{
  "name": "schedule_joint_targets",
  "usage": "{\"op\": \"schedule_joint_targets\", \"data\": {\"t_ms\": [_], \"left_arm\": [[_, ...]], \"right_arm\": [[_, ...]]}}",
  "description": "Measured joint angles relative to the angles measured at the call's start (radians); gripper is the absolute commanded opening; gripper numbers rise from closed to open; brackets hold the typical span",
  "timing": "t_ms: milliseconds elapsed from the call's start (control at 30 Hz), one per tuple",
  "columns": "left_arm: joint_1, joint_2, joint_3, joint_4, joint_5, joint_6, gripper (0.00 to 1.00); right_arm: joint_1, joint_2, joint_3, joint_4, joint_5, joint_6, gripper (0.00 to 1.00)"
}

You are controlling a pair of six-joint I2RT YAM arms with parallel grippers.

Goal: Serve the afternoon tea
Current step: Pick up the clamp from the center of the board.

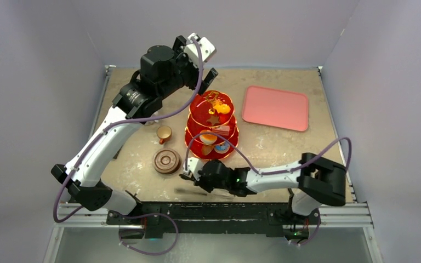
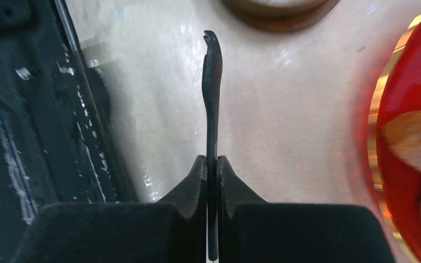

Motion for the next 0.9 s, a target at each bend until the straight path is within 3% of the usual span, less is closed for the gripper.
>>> {"op": "schedule_joint_targets", "data": {"t_ms": [533,900], "left_arm": [[0.002,-0.002,0.045,0.033,-0.093,0.000,0.92],[0.003,-0.019,0.049,0.037,-0.115,-0.008,0.92]], "right_arm": [[-0.026,-0.556,0.060,-0.130,0.084,0.035,0.00],[-0.467,-0.698,0.201,-0.148,0.181,0.164,0.00]]}}
